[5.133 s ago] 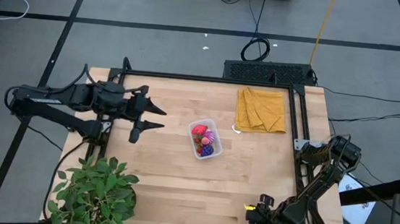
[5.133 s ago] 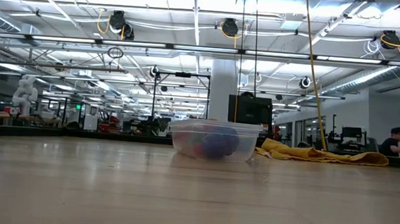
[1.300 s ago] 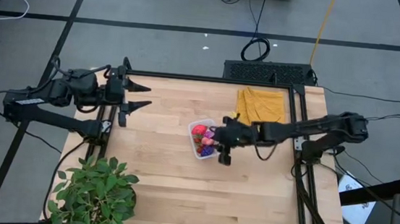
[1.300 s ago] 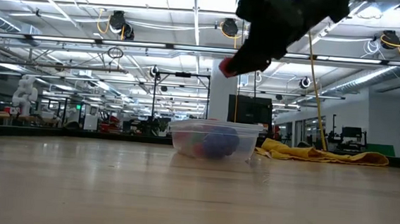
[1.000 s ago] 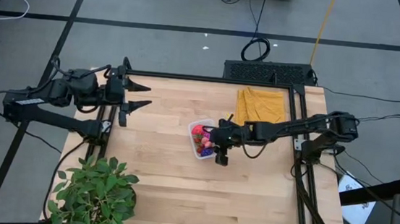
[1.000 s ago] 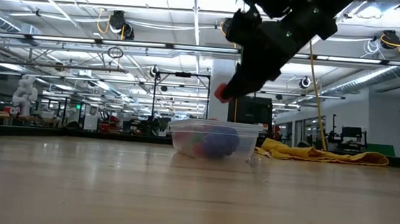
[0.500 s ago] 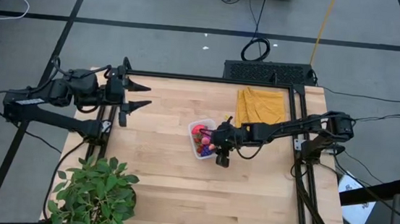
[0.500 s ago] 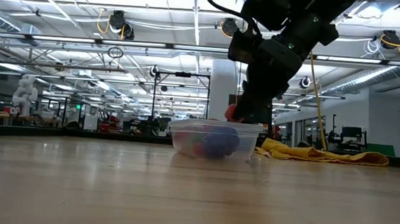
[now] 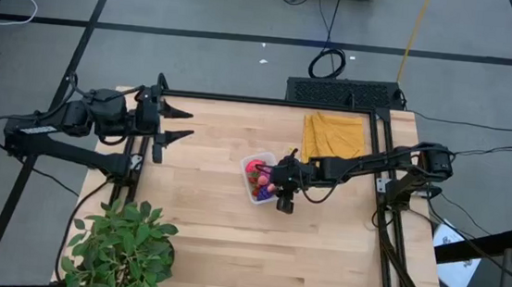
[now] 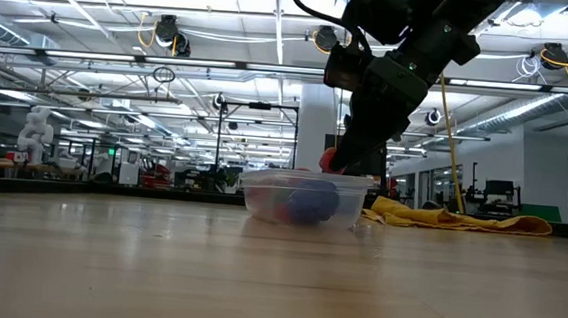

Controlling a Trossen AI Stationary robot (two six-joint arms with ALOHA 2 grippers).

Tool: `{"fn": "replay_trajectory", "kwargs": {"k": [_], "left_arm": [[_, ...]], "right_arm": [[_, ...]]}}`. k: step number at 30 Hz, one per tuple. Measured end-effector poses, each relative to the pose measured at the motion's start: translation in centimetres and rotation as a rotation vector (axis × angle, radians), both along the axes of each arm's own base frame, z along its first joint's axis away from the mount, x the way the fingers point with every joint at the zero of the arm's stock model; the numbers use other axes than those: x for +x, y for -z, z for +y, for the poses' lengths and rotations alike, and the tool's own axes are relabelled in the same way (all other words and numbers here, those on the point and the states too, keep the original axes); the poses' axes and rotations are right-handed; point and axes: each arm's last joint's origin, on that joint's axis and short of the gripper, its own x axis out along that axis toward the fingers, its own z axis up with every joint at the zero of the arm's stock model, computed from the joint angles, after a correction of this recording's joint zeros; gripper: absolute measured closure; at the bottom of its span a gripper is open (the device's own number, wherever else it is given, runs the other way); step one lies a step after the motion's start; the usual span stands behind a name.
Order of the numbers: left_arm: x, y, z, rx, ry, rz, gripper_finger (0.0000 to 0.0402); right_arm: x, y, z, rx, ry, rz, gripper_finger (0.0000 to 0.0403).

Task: Pick and placing Produce into tupperware
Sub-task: Put the pink peach into the transparent container

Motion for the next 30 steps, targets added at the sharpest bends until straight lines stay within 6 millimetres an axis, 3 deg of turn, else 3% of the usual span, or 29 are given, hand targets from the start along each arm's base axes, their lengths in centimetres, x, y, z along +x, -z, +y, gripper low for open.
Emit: {"fn": "replay_trajectory", "kwargs": {"k": [30], "left_arm": [[-0.04,0.17,0.00,-0.001,0.000,0.019,0.0206]], "right_arm": [[0.00,-0.01,0.00,-0.024,-0.030,-0.002,0.0280]]}}
